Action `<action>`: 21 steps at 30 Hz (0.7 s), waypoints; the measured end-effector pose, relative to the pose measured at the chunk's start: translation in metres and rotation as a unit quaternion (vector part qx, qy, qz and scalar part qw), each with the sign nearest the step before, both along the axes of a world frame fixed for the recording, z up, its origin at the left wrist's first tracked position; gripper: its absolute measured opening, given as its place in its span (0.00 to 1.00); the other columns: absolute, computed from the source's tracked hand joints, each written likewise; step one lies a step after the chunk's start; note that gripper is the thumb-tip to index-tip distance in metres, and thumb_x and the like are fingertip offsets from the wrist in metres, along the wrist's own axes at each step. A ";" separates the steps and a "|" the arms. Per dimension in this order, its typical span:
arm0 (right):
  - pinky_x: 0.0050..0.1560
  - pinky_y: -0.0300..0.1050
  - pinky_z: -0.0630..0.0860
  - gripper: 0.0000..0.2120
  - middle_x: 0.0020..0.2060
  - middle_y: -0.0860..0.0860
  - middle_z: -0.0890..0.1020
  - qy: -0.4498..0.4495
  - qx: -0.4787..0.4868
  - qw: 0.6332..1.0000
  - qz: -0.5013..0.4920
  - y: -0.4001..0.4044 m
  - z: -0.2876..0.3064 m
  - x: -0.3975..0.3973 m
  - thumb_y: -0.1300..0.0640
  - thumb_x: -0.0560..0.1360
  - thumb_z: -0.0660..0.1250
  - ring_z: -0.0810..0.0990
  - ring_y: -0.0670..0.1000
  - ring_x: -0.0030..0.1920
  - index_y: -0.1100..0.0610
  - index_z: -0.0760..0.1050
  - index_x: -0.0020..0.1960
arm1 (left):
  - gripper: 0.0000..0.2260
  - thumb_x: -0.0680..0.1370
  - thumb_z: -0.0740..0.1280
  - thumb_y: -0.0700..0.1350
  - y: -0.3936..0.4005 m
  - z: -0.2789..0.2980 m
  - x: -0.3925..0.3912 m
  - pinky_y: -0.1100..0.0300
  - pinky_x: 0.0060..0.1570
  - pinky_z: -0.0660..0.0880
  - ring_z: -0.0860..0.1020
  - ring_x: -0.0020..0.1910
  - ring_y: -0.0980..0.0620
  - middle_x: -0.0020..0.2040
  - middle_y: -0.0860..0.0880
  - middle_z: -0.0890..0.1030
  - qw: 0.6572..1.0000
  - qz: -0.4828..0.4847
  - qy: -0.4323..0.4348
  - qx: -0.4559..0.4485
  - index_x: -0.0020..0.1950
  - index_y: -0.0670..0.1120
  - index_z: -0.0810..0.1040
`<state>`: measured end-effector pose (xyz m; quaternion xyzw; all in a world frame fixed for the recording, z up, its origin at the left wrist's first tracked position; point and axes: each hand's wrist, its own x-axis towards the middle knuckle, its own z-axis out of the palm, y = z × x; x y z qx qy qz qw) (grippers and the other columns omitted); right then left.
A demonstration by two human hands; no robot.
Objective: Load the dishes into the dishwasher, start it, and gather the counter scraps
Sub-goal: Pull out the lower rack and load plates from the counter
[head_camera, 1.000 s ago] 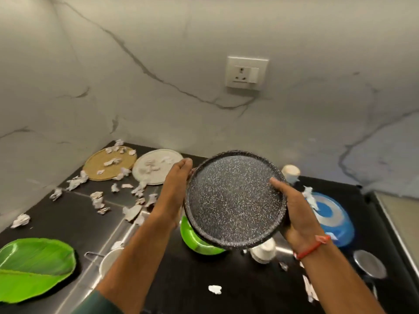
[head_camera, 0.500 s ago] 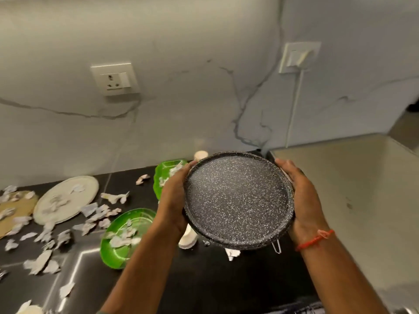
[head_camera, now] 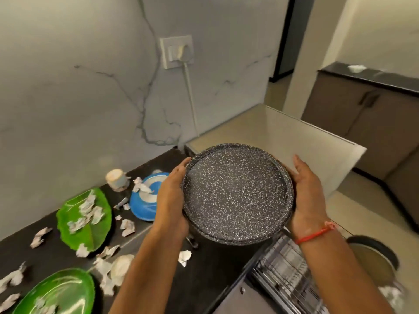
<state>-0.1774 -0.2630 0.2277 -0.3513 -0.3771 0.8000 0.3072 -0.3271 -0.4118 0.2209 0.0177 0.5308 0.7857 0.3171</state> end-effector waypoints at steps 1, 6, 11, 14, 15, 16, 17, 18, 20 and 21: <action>0.65 0.61 0.73 0.25 0.52 0.56 0.86 0.001 -0.013 1.000 -0.016 0.001 -0.002 0.010 0.38 0.78 0.62 0.85 0.59 0.52 0.58 0.81 0.60 | 0.11 0.82 0.63 0.45 0.007 -0.004 0.004 0.46 0.58 0.77 0.83 0.53 0.45 0.56 0.45 0.85 1.000 -0.012 -0.010 -0.001 0.59 0.50 0.84; 0.55 0.56 0.76 0.21 0.48 0.56 0.87 -0.006 -0.036 0.994 -0.101 0.004 -0.011 0.063 0.42 0.81 0.61 0.87 0.56 0.42 0.59 0.81 0.55 | 0.13 0.83 0.62 0.46 0.041 -0.020 0.035 0.44 0.61 0.77 0.83 0.57 0.45 0.57 0.47 0.85 0.994 -0.101 -0.033 -0.024 0.62 0.50 0.83; 0.49 0.54 0.75 0.22 0.43 0.55 0.87 0.002 -0.061 0.984 -0.168 0.010 -0.020 0.118 0.41 0.80 0.61 0.86 0.55 0.39 0.59 0.82 0.52 | 0.13 0.85 0.59 0.46 0.071 -0.026 0.076 0.48 0.59 0.77 0.84 0.55 0.48 0.56 0.48 0.86 0.984 -0.171 -0.032 -0.043 0.62 0.50 0.83; 0.52 0.55 0.76 0.23 0.46 0.56 0.87 0.006 -0.072 0.975 -0.212 0.016 -0.026 0.162 0.40 0.79 0.62 0.86 0.57 0.43 0.58 0.82 0.57 | 0.14 0.85 0.58 0.46 0.093 -0.024 0.114 0.50 0.54 0.78 0.85 0.52 0.50 0.53 0.50 0.87 0.974 -0.216 -0.010 -0.064 0.60 0.50 0.83; 0.52 0.55 0.76 0.23 0.46 0.56 0.87 0.008 -0.074 0.972 -0.224 0.019 -0.029 0.174 0.40 0.79 0.62 0.86 0.57 0.43 0.58 0.82 0.57 | 0.14 0.85 0.57 0.46 0.098 -0.022 0.125 0.51 0.52 0.78 0.85 0.50 0.51 0.52 0.49 0.87 0.971 -0.232 -0.005 -0.064 0.59 0.50 0.83; 0.51 0.55 0.77 0.23 0.45 0.56 0.87 0.008 -0.074 0.969 -0.235 0.023 -0.030 0.188 0.39 0.79 0.62 0.86 0.57 0.42 0.58 0.82 0.56 | 0.14 0.85 0.57 0.45 0.106 -0.021 0.138 0.52 0.50 0.77 0.86 0.49 0.52 0.52 0.49 0.87 0.967 -0.245 0.003 -0.070 0.59 0.49 0.83; 0.50 0.55 0.77 0.22 0.44 0.55 0.87 0.008 -0.076 0.967 -0.243 0.028 -0.032 0.202 0.40 0.79 0.62 0.86 0.56 0.41 0.58 0.82 0.56 | 0.14 0.85 0.57 0.44 0.115 -0.022 0.151 0.53 0.49 0.77 0.86 0.48 0.52 0.52 0.49 0.87 0.964 -0.256 0.010 -0.075 0.59 0.48 0.83; 0.49 0.54 0.77 0.22 0.41 0.54 0.86 0.010 -0.080 0.965 -0.248 0.034 -0.033 0.217 0.40 0.79 0.62 0.86 0.55 0.39 0.57 0.81 0.54 | 0.14 0.85 0.57 0.44 0.124 -0.022 0.165 0.53 0.49 0.77 0.85 0.50 0.51 0.53 0.48 0.87 0.961 -0.262 0.015 -0.083 0.59 0.48 0.83; 0.46 0.52 0.75 0.20 0.35 0.53 0.85 0.010 -0.084 0.963 -0.254 0.046 -0.035 0.243 0.41 0.80 0.61 0.85 0.53 0.34 0.57 0.81 0.50 | 0.14 0.85 0.58 0.44 0.138 -0.026 0.190 0.51 0.53 0.78 0.84 0.54 0.48 0.55 0.47 0.86 0.959 -0.265 0.014 -0.100 0.61 0.48 0.82; 0.45 0.52 0.75 0.20 0.34 0.52 0.84 0.008 -0.083 0.963 -0.258 0.054 -0.035 0.259 0.42 0.81 0.60 0.84 0.52 0.33 0.57 0.80 0.49 | 0.14 0.85 0.58 0.45 0.147 -0.029 0.204 0.50 0.54 0.77 0.84 0.56 0.47 0.56 0.47 0.86 0.957 -0.271 0.015 -0.104 0.62 0.49 0.82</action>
